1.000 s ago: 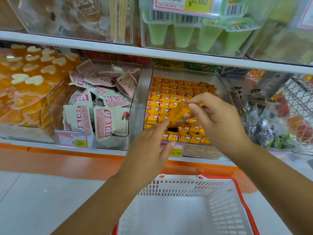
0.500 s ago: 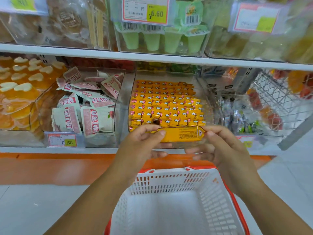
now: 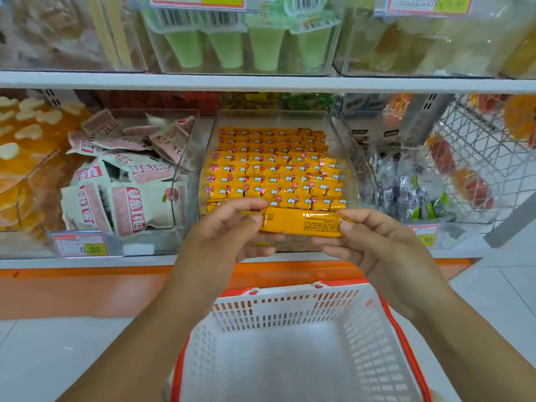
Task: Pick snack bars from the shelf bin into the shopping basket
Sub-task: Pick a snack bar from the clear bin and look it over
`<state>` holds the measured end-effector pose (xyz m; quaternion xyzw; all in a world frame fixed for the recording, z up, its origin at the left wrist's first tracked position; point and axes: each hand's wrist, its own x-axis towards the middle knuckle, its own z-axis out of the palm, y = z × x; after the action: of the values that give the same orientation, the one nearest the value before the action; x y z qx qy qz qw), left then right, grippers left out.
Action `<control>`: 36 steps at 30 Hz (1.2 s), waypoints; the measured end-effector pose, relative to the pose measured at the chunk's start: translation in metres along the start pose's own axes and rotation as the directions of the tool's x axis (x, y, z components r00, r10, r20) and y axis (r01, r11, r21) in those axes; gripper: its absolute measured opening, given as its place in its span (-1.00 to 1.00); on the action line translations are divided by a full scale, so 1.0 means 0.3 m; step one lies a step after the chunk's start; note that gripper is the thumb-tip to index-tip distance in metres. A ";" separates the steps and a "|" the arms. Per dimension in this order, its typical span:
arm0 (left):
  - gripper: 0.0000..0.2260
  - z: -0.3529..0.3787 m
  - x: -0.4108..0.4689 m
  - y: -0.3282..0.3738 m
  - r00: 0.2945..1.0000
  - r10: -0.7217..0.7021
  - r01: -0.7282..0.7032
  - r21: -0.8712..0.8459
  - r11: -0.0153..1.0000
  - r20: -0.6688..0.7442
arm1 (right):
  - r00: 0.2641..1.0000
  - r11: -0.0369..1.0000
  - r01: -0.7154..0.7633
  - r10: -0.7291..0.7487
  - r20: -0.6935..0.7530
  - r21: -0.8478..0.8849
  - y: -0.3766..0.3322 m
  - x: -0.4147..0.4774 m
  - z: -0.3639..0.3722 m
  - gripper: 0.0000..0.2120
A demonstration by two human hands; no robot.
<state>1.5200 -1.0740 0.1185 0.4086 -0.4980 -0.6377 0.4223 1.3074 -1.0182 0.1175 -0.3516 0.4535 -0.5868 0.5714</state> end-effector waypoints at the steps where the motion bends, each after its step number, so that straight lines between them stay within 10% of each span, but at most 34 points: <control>1: -0.81 0.003 0.001 -0.004 1.000 0.018 -0.018 0.006 1.000 -0.016 | 1.000 1.000 0.002 -0.002 -0.006 0.001 0.000 0.003 0.003 -0.69; 11: -0.65 -0.038 -0.017 0.000 0.993 0.009 0.004 -0.118 0.993 0.116 | 0.999 0.994 -0.025 0.020 0.048 0.104 0.001 0.001 -0.001 -0.65; 21: -0.86 -0.022 -0.006 -0.018 0.996 0.045 -0.040 0.073 0.997 -0.075 | 0.989 0.980 0.108 -0.123 -0.078 -0.166 0.047 0.016 0.000 -0.54; 29: -0.87 -0.008 -0.015 -0.012 0.974 0.181 -0.158 0.161 0.974 -0.136 | 0.975 0.962 0.175 -0.199 -0.095 -0.210 0.045 -0.003 0.039 -0.89; 36: -0.77 -0.028 -0.015 0.003 0.989 0.090 -0.076 0.119 0.990 -0.117 | 0.990 0.978 0.139 -0.140 0.004 -0.153 0.051 0.000 0.025 -0.65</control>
<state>1.5294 -1.0721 0.1185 0.4494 -0.5234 -0.5638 0.4541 1.3199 -1.0182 0.1058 -0.4231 0.4735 -0.5901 0.4986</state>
